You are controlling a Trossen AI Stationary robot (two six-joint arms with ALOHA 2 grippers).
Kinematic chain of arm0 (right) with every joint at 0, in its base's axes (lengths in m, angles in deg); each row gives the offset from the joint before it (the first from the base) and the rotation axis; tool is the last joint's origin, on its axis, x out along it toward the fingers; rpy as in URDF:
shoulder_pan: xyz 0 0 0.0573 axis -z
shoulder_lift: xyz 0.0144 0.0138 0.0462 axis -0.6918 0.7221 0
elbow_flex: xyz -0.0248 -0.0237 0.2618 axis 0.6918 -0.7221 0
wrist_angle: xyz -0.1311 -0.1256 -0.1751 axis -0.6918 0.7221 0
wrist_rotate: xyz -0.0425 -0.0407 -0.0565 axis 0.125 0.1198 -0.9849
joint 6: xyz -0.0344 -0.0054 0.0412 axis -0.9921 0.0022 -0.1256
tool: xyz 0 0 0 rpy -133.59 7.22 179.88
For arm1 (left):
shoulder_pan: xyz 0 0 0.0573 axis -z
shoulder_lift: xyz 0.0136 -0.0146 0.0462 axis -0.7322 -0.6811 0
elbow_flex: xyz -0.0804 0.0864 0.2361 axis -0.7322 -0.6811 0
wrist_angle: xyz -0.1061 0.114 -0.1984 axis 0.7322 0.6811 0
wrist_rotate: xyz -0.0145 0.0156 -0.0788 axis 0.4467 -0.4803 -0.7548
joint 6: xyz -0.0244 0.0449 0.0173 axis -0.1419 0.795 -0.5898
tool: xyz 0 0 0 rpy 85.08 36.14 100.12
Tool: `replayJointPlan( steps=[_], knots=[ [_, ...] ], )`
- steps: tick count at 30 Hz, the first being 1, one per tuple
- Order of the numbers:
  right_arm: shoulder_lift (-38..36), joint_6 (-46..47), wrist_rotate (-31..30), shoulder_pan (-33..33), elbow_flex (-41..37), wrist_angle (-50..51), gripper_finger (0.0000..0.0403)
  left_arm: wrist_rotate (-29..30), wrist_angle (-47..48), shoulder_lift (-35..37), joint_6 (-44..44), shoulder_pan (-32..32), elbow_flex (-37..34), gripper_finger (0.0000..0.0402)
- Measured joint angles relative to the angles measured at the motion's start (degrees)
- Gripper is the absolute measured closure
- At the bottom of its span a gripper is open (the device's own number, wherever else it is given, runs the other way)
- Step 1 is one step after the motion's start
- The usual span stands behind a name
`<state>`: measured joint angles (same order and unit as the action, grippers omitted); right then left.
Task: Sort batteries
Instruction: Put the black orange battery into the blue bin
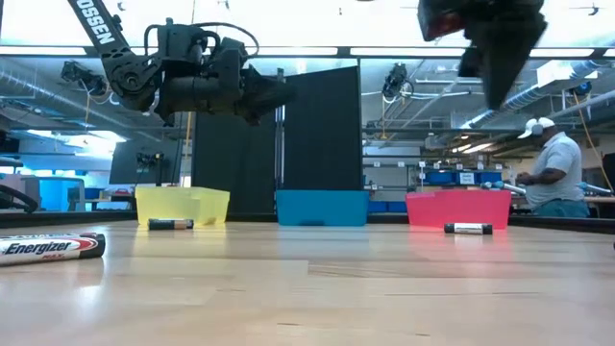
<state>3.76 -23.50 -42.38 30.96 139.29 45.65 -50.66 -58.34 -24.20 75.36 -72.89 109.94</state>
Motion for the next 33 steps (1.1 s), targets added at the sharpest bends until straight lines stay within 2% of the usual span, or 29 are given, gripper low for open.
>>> replayJointPlan(
  steps=[7,14,18,21,25,29,33],
  knots=[
    [4.6,12.0,-0.9,-10.6,0.0,2.9,0.0334,0.0,0.1,0.0,0.3,0.0,0.0,0.0282],
    [9.3,18.5,-0.5,-15.4,0.0,3.1,0.0217,0.0,0.1,0.0,0.1,0.0,0.0,0.0282],
    [11.7,17.4,0.4,-16.0,-0.2,3.6,0.0146,0.0,0.3,0.0,0.1,0.0,0.0,0.0282],
    [12.1,15.2,1.9,-16.8,-2.2,3.2,0.0113,0.0,0.9,0.0,0.1,0.0,0.0,0.0282],
    [10.7,14.4,4.5,-17.9,-7.7,0.5,0.0101,0.0,2.3,0.0,0.1,0.0,0.0,0.0282],
    [8.6,14.5,4.6,-18.6,-12.7,-7.3,0.0106,0.0,3.7,0.0,1.2,0.0,0.0,0.0282],
    [7.2,15.1,4.1,-18.8,-15.5,-10.0,0.0109,0.0,4.0,0.0,1.5,0.0,0.0,0.0282]
  ],
)
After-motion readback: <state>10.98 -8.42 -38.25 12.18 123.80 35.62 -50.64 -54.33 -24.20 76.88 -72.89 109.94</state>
